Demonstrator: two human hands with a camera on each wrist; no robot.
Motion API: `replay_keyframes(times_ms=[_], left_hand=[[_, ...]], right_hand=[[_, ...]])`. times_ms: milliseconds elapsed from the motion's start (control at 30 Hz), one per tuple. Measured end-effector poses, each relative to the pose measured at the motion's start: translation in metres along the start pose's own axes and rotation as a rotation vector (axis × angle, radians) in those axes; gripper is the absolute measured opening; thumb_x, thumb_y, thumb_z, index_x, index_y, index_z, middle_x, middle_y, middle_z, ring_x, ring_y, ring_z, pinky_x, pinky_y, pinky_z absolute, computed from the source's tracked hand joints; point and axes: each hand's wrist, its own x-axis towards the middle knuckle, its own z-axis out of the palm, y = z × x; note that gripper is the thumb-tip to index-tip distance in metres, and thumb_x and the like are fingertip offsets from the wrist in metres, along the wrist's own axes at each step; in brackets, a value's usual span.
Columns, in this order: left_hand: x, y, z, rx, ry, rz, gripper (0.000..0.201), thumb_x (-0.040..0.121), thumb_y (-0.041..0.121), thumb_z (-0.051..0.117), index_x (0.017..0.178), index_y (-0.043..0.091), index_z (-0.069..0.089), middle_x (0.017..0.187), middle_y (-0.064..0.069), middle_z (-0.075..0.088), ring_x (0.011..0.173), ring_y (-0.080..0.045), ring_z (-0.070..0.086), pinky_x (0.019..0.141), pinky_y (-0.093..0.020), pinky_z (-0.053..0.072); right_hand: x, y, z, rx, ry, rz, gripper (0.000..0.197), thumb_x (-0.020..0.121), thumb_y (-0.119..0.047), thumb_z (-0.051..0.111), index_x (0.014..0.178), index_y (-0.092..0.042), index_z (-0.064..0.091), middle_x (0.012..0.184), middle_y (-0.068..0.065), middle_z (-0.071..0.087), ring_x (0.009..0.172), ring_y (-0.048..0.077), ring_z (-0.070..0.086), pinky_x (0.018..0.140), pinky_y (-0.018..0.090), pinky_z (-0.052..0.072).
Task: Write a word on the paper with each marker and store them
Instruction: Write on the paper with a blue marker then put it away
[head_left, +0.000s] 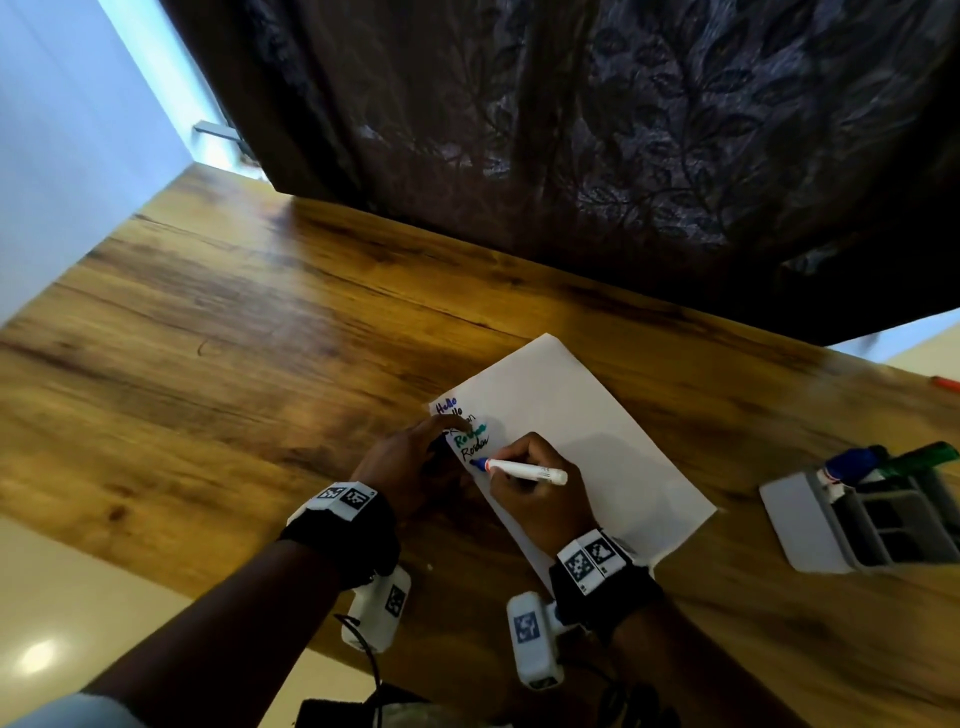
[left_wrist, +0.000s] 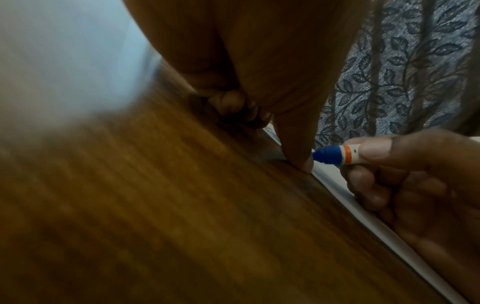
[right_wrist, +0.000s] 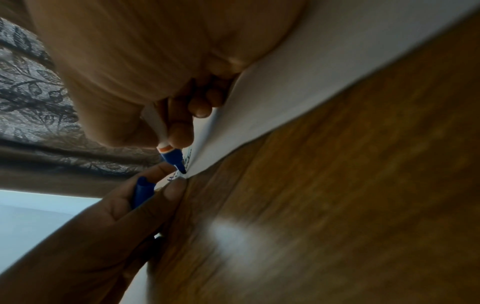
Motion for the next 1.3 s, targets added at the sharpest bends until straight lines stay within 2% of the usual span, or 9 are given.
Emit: replay_keyframes(times_ms=[133, 333, 500, 600, 767, 867, 1100, 1200, 1300], left_hand=[[0.0012, -0.0022, -0.0002, -0.009, -0.017, -0.004, 0.062, 0.079, 0.034, 0.075, 0.132, 0.043, 0.042, 0.132, 0.008, 0.059, 0.115, -0.012, 0.059, 0.097, -0.034, 0.051], [0.0021, -0.0028, 0.0005, -0.039, -0.024, -0.024, 0.061, 0.078, 0.036, 0.075, 0.129, 0.045, 0.042, 0.129, 0.010, 0.060, 0.113, -0.009, 0.060, 0.097, -0.033, 0.051], [0.0015, -0.0023, 0.0007, -0.039, -0.015, -0.012, 0.061, 0.078, 0.036, 0.075, 0.129, 0.044, 0.042, 0.128, 0.010, 0.061, 0.112, -0.008, 0.060, 0.096, -0.030, 0.050], [0.0009, -0.0012, -0.0002, -0.031, -0.019, -0.001, 0.061, 0.079, 0.034, 0.074, 0.131, 0.041, 0.043, 0.128, 0.010, 0.060, 0.112, -0.008, 0.060, 0.095, -0.027, 0.049], [-0.0003, -0.0021, -0.0003, -0.048, -0.020, -0.005, 0.061, 0.079, 0.033, 0.075, 0.131, 0.041, 0.044, 0.127, 0.010, 0.061, 0.109, -0.006, 0.060, 0.094, -0.024, 0.048], [-0.0004, -0.0013, -0.0002, -0.045, -0.014, 0.000, 0.060, 0.080, 0.029, 0.075, 0.131, 0.040, 0.044, 0.127, 0.009, 0.061, 0.107, -0.004, 0.059, 0.092, -0.021, 0.047], [0.0001, -0.0032, 0.0001, -0.031, -0.014, 0.011, 0.057, 0.082, 0.026, 0.073, 0.129, 0.041, 0.044, 0.124, 0.010, 0.063, 0.106, -0.003, 0.059, 0.091, -0.020, 0.047], [0.0004, -0.0031, 0.0002, -0.034, -0.023, 0.001, 0.058, 0.083, 0.024, 0.072, 0.130, 0.041, 0.043, 0.125, 0.009, 0.062, 0.111, -0.007, 0.060, 0.095, -0.025, 0.049], [0.0002, -0.0024, 0.0003, -0.019, -0.018, -0.001, 0.058, 0.083, 0.024, 0.072, 0.130, 0.042, 0.042, 0.126, 0.009, 0.062, 0.114, -0.009, 0.060, 0.095, -0.026, 0.049]], right_hand=[[-0.0010, 0.0016, 0.0000, -0.023, 0.009, -0.043, 0.031, 0.079, -0.043, 0.065, 0.086, -0.012, 0.065, 0.076, -0.006, 0.069, 0.070, 0.008, 0.065, 0.060, 0.010, 0.051], [-0.0002, 0.0057, -0.0023, 0.001, 0.026, 0.013, 0.014, 0.080, -0.024, 0.076, 0.084, -0.017, 0.063, 0.073, -0.013, 0.064, 0.069, 0.005, 0.064, 0.058, 0.013, 0.052], [-0.0010, 0.0032, -0.0006, -0.016, -0.002, -0.018, 0.020, 0.080, -0.036, 0.069, 0.087, -0.018, 0.064, 0.073, -0.018, 0.062, 0.070, 0.004, 0.064, 0.060, 0.010, 0.049], [-0.0010, 0.0059, -0.0015, -0.017, 0.009, -0.015, 0.015, 0.080, -0.029, 0.072, 0.087, -0.020, 0.062, 0.074, -0.020, 0.061, 0.071, 0.005, 0.064, 0.060, 0.014, 0.053], [-0.0033, 0.0077, -0.0014, -0.045, 0.017, -0.040, 0.016, 0.079, -0.025, 0.073, 0.084, -0.014, 0.063, 0.073, -0.007, 0.066, 0.066, 0.009, 0.063, 0.057, 0.022, 0.055], [-0.0045, 0.0099, -0.0035, -0.039, 0.034, -0.013, 0.017, 0.077, -0.020, 0.074, 0.083, -0.011, 0.061, 0.071, -0.003, 0.065, 0.064, 0.011, 0.061, 0.055, 0.020, 0.054], [-0.0001, 0.0035, -0.0081, 0.059, 0.025, -0.022, 0.020, 0.084, -0.009, 0.069, 0.100, -0.021, 0.067, 0.096, -0.008, 0.069, 0.094, 0.004, 0.065, 0.083, 0.011, 0.051], [-0.0011, 0.0026, -0.0080, 0.090, 0.009, 0.053, 0.023, 0.085, -0.008, 0.072, 0.100, -0.025, 0.066, 0.093, -0.016, 0.068, 0.091, -0.001, 0.066, 0.079, 0.010, 0.051], [-0.0026, 0.0047, -0.0072, 0.110, 0.034, 0.108, 0.025, 0.081, -0.010, 0.076, 0.099, -0.022, 0.065, 0.087, -0.014, 0.069, 0.084, 0.002, 0.067, 0.071, 0.014, 0.054]])
